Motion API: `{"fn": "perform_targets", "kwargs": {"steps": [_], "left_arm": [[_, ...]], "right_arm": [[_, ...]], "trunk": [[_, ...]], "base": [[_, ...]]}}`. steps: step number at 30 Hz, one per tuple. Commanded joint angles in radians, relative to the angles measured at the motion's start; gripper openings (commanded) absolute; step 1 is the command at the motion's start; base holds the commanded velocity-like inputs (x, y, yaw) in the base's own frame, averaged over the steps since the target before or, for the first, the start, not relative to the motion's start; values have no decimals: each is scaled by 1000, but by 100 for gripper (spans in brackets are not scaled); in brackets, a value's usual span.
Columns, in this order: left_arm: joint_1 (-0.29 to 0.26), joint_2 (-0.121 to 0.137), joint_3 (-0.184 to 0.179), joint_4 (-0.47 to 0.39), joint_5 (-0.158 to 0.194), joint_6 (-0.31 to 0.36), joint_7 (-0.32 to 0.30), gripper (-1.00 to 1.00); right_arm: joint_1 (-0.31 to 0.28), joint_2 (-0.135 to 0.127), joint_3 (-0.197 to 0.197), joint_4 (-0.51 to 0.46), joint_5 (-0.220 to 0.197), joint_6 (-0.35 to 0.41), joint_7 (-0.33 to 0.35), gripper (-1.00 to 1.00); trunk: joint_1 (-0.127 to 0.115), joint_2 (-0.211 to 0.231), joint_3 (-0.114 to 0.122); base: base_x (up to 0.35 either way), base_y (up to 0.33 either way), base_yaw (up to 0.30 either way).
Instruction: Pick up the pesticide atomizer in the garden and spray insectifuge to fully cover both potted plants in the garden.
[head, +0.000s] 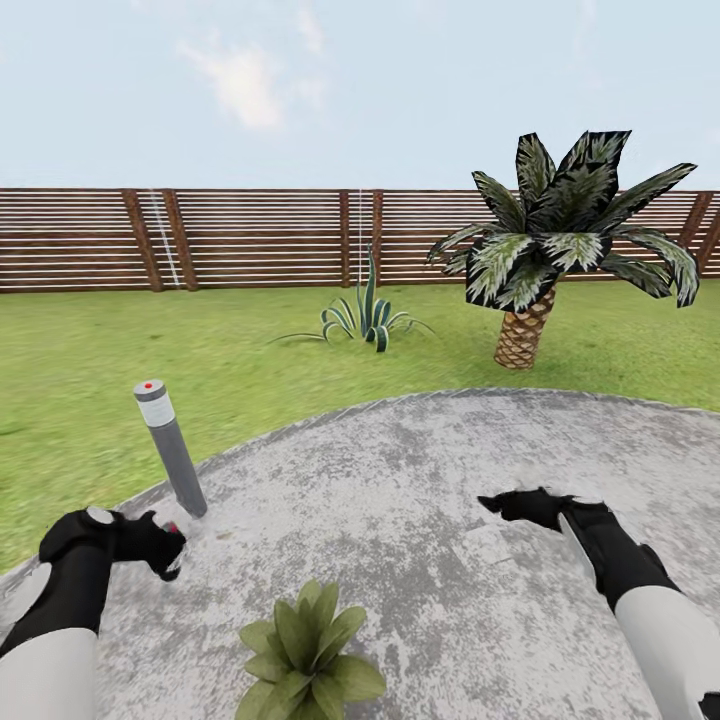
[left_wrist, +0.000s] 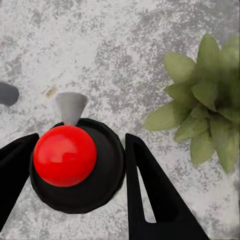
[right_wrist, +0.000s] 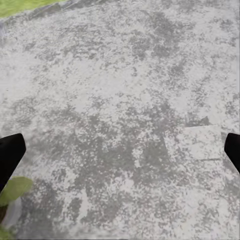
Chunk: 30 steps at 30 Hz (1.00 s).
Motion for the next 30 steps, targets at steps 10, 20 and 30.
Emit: {"fn": "perform_targets", "kwargs": {"steps": [10, 20, 30], "left_arm": [[-2, 24, 0, -15, -7, -229, -308, -100], [-2, 22, -170, -13, -8, -291, -372, -100], [-2, -32, -314, -11, -7, -289, -372, -100]], "right_arm": [[-21, 177, 78, -14, 47, 41, 282, 100], [-22, 289, 81, -18, 199, 51, 533, -100], [-22, 292, 350, -80, 200, 51, 599, -100]], "trunk": [[0, -1, -1], [0, -1, -1], [0, -1, -1]], "base": [[0, 0, 0], [0, 0, 0], [0, 0, 0]]}}
